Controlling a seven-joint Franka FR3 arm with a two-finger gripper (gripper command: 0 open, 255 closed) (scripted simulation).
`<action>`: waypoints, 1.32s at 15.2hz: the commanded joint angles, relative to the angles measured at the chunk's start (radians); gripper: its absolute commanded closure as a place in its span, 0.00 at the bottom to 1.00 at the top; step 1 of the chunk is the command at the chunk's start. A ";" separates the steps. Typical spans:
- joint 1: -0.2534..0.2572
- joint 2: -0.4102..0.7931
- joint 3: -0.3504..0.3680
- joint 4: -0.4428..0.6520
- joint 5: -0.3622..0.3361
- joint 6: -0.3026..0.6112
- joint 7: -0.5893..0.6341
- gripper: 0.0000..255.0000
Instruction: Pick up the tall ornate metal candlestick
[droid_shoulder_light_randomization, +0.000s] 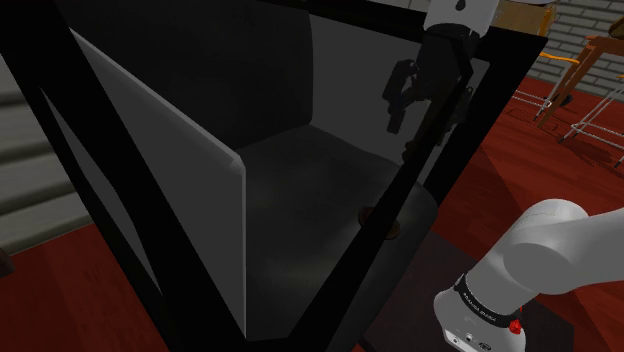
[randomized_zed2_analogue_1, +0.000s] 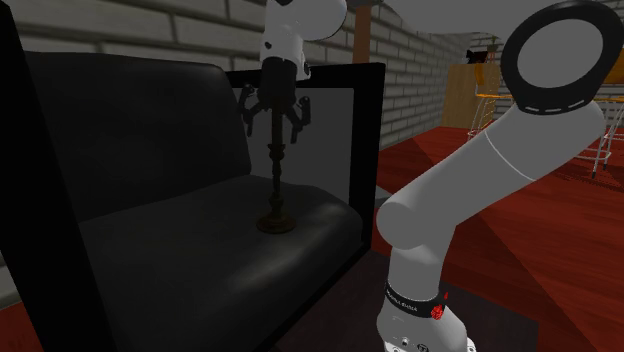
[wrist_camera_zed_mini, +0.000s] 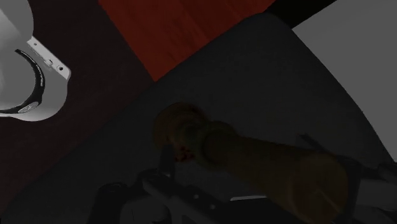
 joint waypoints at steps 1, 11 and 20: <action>-0.004 -0.001 0.008 -0.015 0.014 0.016 0.017 0.00; -0.002 -0.022 0.022 -0.099 0.021 0.076 -0.010 1.00; -0.003 -0.015 0.017 -0.070 0.018 0.054 -0.001 1.00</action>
